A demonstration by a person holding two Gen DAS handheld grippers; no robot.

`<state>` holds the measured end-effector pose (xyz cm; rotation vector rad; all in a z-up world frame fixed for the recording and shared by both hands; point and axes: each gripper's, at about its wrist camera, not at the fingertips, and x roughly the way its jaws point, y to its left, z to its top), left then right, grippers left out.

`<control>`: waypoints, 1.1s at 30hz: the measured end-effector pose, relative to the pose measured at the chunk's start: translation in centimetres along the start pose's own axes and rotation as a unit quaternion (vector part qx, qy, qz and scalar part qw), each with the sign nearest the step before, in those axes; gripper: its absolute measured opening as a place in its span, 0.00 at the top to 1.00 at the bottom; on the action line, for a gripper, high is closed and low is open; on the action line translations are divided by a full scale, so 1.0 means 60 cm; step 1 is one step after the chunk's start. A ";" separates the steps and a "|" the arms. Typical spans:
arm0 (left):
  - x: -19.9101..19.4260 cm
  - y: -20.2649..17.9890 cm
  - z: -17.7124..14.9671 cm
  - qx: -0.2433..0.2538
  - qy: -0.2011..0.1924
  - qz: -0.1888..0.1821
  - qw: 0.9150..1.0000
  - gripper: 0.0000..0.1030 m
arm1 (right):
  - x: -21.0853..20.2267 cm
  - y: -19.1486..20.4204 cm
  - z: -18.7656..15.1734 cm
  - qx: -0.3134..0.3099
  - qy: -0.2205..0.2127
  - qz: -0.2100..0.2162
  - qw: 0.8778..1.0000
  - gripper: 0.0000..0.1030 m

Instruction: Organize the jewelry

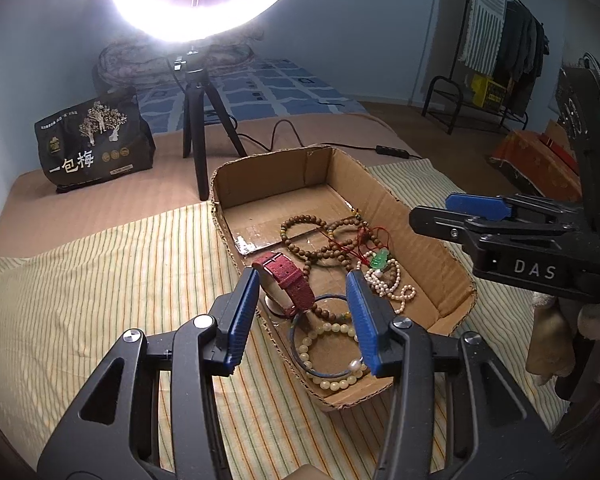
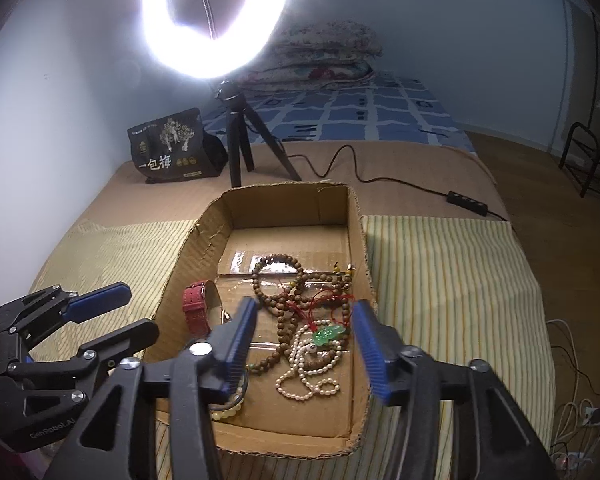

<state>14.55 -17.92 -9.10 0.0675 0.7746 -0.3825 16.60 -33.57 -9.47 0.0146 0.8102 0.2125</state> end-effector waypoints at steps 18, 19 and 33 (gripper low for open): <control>-0.035 0.009 0.003 -0.006 -0.021 0.010 1.000 0.37 | -0.023 0.005 -0.002 0.013 -0.010 -0.037 0.999 0.05; -0.039 0.011 0.004 -0.007 -0.024 0.010 1.000 0.35 | -0.026 0.007 -0.003 0.012 -0.011 -0.040 0.999 0.04; -0.097 0.022 0.001 -0.002 -0.046 0.024 0.999 0.28 | -0.081 0.034 -0.005 0.006 -0.040 -0.080 0.996 0.00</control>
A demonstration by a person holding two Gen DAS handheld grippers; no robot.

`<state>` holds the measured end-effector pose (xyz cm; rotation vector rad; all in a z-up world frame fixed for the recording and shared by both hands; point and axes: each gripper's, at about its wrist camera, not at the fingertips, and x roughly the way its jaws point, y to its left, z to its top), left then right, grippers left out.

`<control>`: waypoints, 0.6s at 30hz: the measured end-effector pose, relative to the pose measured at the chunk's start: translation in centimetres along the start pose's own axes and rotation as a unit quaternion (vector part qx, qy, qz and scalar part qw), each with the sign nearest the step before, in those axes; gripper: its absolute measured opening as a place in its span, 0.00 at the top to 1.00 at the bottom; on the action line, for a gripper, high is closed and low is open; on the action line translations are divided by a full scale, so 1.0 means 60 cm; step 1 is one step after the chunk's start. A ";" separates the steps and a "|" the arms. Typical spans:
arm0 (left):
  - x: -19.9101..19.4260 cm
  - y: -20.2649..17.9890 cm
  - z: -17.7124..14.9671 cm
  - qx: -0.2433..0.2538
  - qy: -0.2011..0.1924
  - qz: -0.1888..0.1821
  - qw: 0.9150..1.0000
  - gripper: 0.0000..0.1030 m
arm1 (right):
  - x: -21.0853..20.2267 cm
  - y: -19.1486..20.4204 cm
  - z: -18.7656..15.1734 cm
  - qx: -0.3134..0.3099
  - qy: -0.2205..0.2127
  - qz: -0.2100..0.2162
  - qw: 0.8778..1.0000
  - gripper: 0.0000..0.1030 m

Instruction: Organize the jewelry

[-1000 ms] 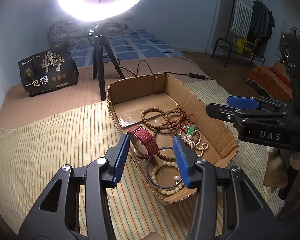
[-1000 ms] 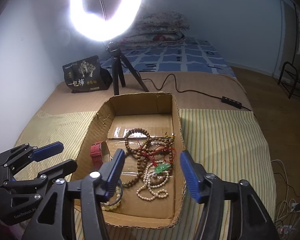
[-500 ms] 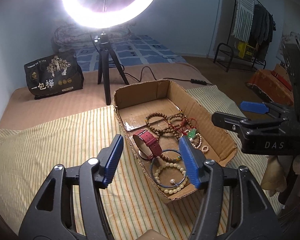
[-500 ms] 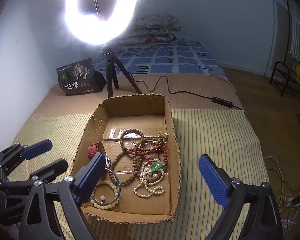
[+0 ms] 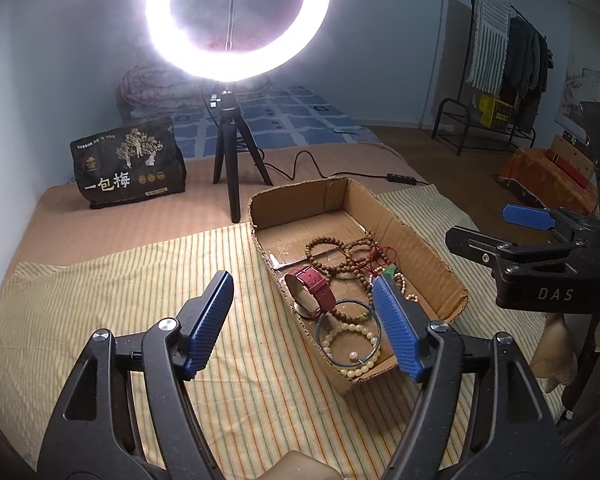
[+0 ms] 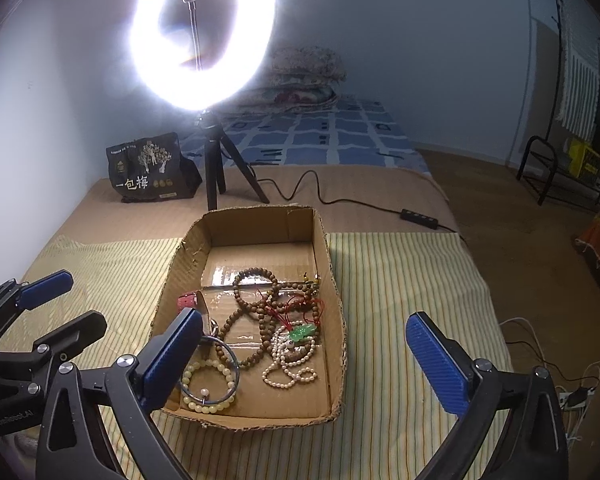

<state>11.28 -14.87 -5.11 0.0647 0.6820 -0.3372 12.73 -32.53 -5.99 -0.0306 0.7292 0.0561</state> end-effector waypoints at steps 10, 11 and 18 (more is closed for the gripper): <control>-0.053 0.010 0.003 0.002 -0.025 0.005 1.000 0.24 | -0.052 0.018 -0.005 -0.002 -0.022 -0.022 1.000 0.00; -0.060 0.010 0.002 0.007 -0.029 0.008 1.000 0.24 | -0.056 0.019 -0.005 0.001 -0.024 -0.023 0.999 0.00; -0.095 0.008 -0.006 0.019 -0.042 0.013 0.999 0.23 | -0.094 0.030 -0.009 0.001 -0.042 -0.034 0.999 0.00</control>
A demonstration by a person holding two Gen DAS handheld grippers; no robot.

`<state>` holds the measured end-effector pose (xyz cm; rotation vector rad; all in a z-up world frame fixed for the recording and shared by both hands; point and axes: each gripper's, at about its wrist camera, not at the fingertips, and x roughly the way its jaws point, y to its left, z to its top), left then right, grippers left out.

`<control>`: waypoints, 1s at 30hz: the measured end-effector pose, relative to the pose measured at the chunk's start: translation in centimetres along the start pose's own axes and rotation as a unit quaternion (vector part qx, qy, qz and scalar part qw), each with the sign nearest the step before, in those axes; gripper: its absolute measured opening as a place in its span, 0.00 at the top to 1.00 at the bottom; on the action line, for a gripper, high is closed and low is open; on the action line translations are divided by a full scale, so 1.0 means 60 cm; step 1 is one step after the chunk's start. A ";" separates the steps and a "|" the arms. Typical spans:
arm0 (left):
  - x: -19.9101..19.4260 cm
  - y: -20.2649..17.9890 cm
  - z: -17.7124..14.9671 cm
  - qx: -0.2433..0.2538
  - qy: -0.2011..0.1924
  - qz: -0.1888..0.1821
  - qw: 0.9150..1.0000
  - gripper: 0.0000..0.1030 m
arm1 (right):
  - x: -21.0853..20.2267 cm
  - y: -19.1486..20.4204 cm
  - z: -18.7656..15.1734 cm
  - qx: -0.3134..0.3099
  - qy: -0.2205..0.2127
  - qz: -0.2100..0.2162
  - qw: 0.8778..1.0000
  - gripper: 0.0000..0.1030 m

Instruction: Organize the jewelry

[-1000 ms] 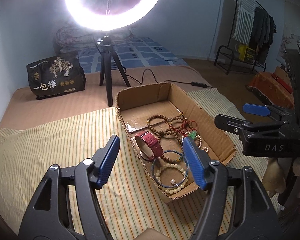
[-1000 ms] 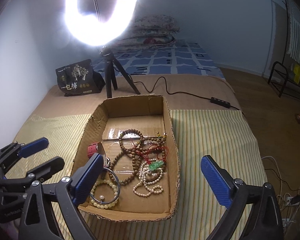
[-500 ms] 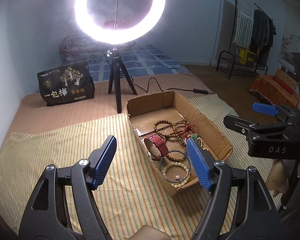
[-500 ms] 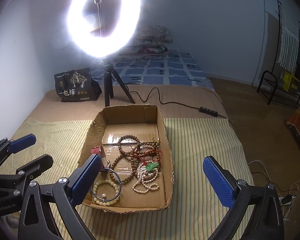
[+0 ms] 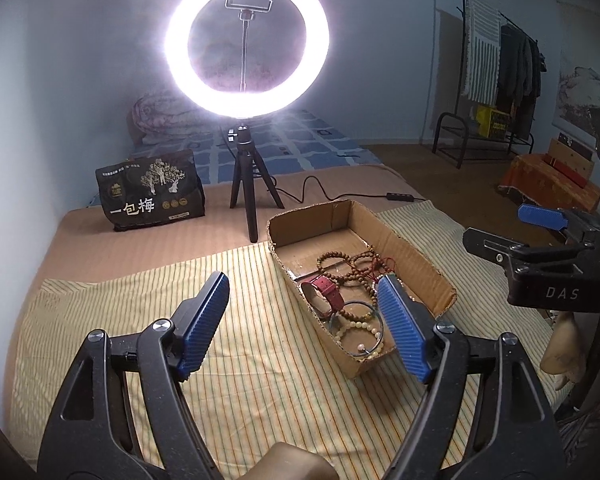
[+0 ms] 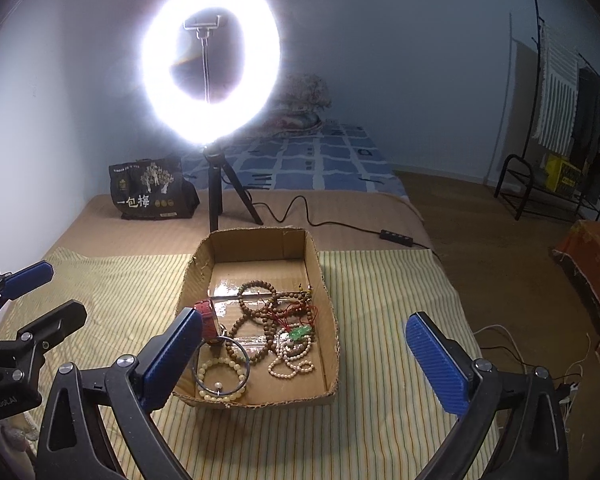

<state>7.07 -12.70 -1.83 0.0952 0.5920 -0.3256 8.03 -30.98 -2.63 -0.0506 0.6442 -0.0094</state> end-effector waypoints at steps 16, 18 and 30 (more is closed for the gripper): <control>-0.043 -0.008 -0.020 0.017 -0.010 0.003 1.000 0.04 | -0.053 0.018 -0.021 0.005 -0.027 -0.013 1.000 0.00; -0.049 -0.010 -0.022 0.016 -0.016 0.003 1.000 0.02 | -0.057 0.019 -0.024 0.005 -0.029 -0.014 0.999 0.00; -0.053 -0.009 -0.020 0.014 -0.016 0.009 1.000 0.02 | -0.051 0.024 -0.029 -0.005 -0.030 -0.024 0.999 0.00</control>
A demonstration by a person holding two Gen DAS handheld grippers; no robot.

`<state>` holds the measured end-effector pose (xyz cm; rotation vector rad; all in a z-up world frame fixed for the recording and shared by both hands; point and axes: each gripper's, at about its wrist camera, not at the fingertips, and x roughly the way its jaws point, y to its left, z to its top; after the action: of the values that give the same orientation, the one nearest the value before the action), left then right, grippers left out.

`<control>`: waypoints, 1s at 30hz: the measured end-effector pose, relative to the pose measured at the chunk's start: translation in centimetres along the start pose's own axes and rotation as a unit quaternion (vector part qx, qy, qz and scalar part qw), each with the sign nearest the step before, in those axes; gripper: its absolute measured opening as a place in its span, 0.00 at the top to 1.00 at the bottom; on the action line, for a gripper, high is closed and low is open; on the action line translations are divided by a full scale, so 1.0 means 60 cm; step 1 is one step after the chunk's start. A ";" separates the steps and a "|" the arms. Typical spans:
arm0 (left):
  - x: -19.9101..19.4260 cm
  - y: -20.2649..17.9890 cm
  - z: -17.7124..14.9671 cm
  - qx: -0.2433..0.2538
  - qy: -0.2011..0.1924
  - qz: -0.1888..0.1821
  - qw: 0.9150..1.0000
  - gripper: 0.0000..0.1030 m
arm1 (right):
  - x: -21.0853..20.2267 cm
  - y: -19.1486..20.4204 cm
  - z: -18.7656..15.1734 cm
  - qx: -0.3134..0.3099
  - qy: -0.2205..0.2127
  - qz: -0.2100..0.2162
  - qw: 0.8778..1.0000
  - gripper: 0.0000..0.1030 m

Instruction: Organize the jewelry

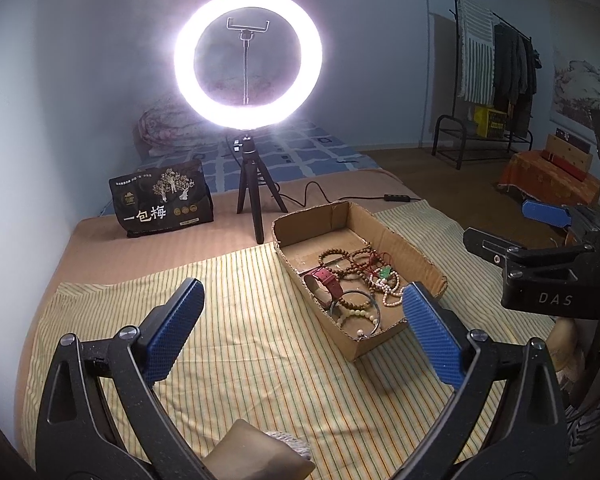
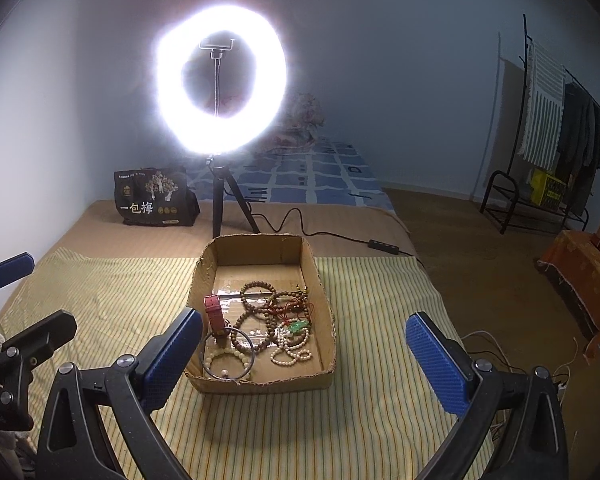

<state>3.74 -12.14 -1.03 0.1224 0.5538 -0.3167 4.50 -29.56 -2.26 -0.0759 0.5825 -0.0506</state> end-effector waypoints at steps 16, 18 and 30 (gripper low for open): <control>-0.001 0.001 0.000 0.000 -0.002 -0.001 1.000 0.02 | -0.003 -0.003 -0.002 0.003 -0.005 -0.006 1.000 0.00; -0.002 0.001 0.000 0.000 -0.001 -0.002 1.000 0.02 | -0.003 -0.003 -0.003 0.004 -0.005 -0.006 1.000 0.00; -0.005 -0.006 0.002 0.003 -0.001 -0.005 1.000 0.02 | -0.003 -0.004 -0.003 0.004 -0.004 -0.005 1.000 0.00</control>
<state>3.48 -12.41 -0.78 0.1249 0.5511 -0.3277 4.27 -29.82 -2.29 -0.0712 0.5733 -0.0632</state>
